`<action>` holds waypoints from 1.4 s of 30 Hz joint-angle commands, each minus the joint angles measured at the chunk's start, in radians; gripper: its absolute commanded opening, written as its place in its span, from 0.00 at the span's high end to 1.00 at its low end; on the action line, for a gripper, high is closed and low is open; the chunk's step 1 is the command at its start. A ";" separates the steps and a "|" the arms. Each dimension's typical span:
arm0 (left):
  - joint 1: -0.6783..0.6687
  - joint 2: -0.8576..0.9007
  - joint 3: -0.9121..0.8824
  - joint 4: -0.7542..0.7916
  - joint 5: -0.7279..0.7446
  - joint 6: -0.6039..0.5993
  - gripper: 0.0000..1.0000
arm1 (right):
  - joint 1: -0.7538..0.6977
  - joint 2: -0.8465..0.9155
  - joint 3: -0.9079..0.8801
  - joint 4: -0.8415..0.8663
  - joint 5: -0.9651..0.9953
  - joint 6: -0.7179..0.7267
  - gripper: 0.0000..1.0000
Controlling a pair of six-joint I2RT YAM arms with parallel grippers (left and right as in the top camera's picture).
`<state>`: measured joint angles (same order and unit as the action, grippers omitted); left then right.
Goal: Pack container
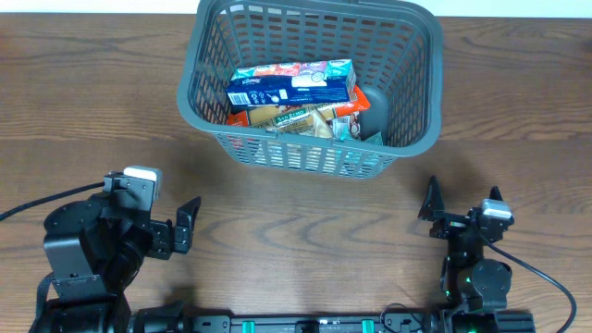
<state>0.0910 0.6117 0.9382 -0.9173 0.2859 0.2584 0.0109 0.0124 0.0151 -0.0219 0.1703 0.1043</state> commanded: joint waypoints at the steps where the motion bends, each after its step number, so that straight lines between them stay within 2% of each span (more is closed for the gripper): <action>1: 0.004 0.001 -0.004 -0.002 0.010 -0.009 0.01 | 0.020 -0.008 -0.010 -0.005 0.050 0.048 0.01; 6: 0.004 0.001 -0.004 -0.002 0.010 -0.009 0.01 | 0.045 -0.008 -0.010 -0.039 -0.004 -0.027 0.01; 42: 0.004 0.001 -0.004 -0.002 0.010 -0.009 0.01 | 0.061 -0.007 -0.010 -0.041 -0.047 -0.016 0.01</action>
<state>0.0910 0.6117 0.9382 -0.9173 0.2855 0.2584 0.0650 0.0120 0.0101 -0.0593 0.1303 0.0944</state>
